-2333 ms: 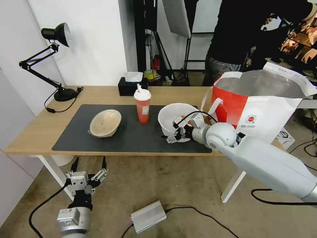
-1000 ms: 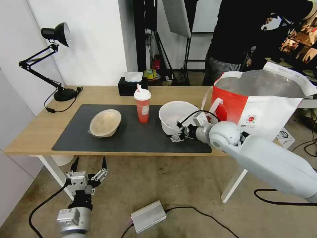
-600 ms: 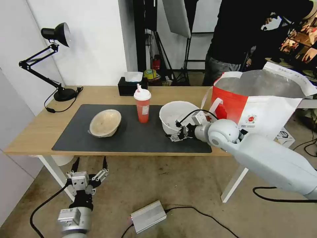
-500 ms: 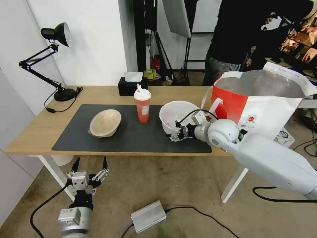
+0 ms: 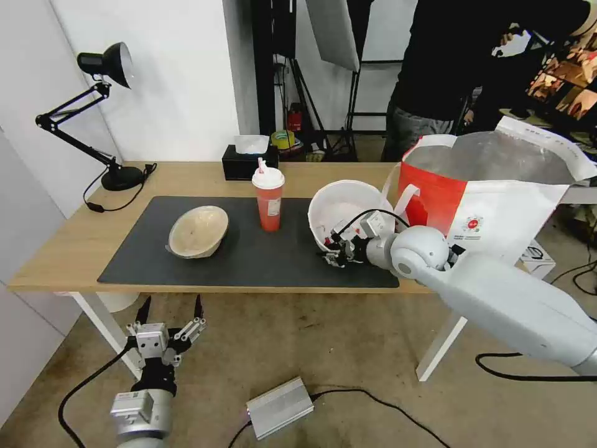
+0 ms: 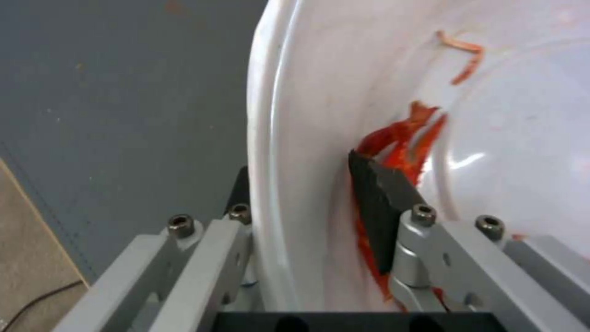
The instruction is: Pick up the trash from the table and place it into the takeout bag.
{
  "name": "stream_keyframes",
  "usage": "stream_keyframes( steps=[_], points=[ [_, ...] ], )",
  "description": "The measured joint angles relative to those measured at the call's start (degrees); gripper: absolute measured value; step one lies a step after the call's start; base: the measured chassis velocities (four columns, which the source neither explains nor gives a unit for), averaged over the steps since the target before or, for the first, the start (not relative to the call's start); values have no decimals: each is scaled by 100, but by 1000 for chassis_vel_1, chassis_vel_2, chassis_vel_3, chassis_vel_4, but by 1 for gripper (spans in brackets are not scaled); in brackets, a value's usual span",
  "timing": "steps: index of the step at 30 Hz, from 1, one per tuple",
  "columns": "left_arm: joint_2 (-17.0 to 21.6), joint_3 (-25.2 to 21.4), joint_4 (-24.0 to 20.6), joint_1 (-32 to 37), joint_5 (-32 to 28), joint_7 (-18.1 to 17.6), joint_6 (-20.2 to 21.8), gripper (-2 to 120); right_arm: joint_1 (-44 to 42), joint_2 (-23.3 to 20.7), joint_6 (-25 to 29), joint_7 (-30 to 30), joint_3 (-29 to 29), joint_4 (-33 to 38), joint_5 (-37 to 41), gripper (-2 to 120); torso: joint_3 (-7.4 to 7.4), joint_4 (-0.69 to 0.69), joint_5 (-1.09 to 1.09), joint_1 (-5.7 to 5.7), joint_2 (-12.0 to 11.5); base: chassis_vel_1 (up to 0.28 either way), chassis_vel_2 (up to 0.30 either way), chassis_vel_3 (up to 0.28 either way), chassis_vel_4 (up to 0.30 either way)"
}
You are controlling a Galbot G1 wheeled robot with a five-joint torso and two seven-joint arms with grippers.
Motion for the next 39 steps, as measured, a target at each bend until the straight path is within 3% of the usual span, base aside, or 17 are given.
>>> stream_keyframes(
  steps=[5, 13, 39],
  points=[
    [-2, 2, 4, -4, 0, -1, 0, 100, 1, 32, -16, 4, -28, -52, 6, 27, 0, 0, 0, 0, 0, 0, 0, 0, 0],
    [3, -2, 19, -5, -2, -2, -6, 100, 30, 62, -15, 57, -21, -61, 31, 0, 0, 0, 0, 0, 0, 0, 0, 0, 0],
    [-3, -11, -27, 27, -15, -7, -18, 100, 379, -179, -66, 179, -252, 458, 267, 0, 0, 0, 0, 1, -1, 0, 0, 0, 0]
  ],
)
